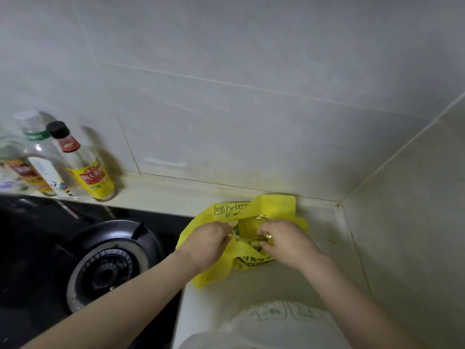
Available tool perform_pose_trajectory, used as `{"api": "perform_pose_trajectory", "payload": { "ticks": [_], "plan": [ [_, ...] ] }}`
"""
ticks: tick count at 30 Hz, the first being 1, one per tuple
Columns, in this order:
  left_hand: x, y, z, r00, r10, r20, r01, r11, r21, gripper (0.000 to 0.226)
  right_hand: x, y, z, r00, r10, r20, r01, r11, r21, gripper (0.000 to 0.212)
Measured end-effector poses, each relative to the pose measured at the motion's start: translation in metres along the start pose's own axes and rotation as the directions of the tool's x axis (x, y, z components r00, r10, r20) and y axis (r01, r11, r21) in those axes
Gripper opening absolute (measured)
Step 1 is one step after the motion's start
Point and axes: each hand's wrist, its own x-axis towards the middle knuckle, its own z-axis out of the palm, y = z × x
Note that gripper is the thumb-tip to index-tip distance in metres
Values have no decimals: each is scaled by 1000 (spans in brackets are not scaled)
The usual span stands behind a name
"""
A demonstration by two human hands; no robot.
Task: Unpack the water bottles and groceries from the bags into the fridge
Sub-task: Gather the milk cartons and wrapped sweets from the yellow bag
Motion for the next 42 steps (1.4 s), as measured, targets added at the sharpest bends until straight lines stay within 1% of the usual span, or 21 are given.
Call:
{"api": "perform_pose_trajectory", "payload": {
  "ticks": [2, 4, 8, 10, 13, 15, 20, 23, 25, 28, 32, 34, 36, 37, 40, 41, 42],
  "plan": [
    [6, -1, 0, 999, 0, -43, 0, 1000, -13, 43, 6, 1, 4, 1000, -9, 23, 10, 1000, -12, 33],
    [11, -4, -2, 997, -34, -71, 35, 999, 4, 55, 11, 4, 8, 1000, -22, 22, 22, 1000, -14, 38],
    [18, -11, -6, 993, -86, -84, 92, 994, 66, 63, 19, 10, 13, 999, -42, -14, 42, 999, -11, 52],
    [20, -13, -6, 991, -100, -89, 108, 989, 98, 64, 22, 12, 16, 999, -34, -11, 33, 999, -34, 62],
    [23, -17, -3, 990, -96, -102, 114, 975, 192, 70, 24, 17, 22, 1000, -7, 4, 7, 996, -91, 83],
    [24, -21, 0, 989, -98, -109, 121, 967, 226, 77, 26, 22, 25, 1000, 22, 11, -21, 997, -77, 97],
    [28, -31, 9, 986, -151, -67, 163, 958, 237, 96, 32, 36, 34, 997, 65, 45, -65, 998, -8, 126],
    [30, -36, 18, 984, -177, -1, 173, 957, 233, 114, 36, 44, 40, 991, 85, 105, -85, 996, 0, 136],
    [31, -39, 25, 982, -184, 35, 170, 955, 245, 121, 39, 49, 45, 987, 97, 129, -98, 995, 0, 137],
    [32, -40, 35, 979, -195, 53, 177, 954, 243, 126, 40, 55, 53, 981, 106, 164, -109, 994, 6, 135],
    [35, -40, 43, 982, -183, 52, 167, 959, 229, 128, 40, 56, 58, 981, 102, 163, -99, 995, -25, 131],
    [34, -40, 44, 981, -186, 50, 171, 961, 216, 126, 39, 51, 57, 984, 89, 154, -82, 995, -55, 125],
    [31, -39, 42, 979, -201, 24, 193, 964, 181, 118, 35, 43, 54, 991, 57, 123, -49, 997, -64, 114],
    [29, -38, 42, 982, -189, -13, 189, 968, 167, 111, 33, 39, 53, 995, 31, 99, -24, 997, -70, 106],
    [24, -40, 43, 977, -72, -200, 102, 984, 145, 79, 28, 27, 55, 996, -76, 40, 80, 991, -108, 80],
    [24, -40, 42, 971, -41, -235, 76, 987, 145, 70, 27, 24, 57, 994, -99, 39, 103, 988, -113, 73],
    [24, -38, 41, 976, -32, -215, 65, 987, 147, 65, 27, 22, 59, 993, -111, 43, 115, 986, -118, 68]
  ]
}}
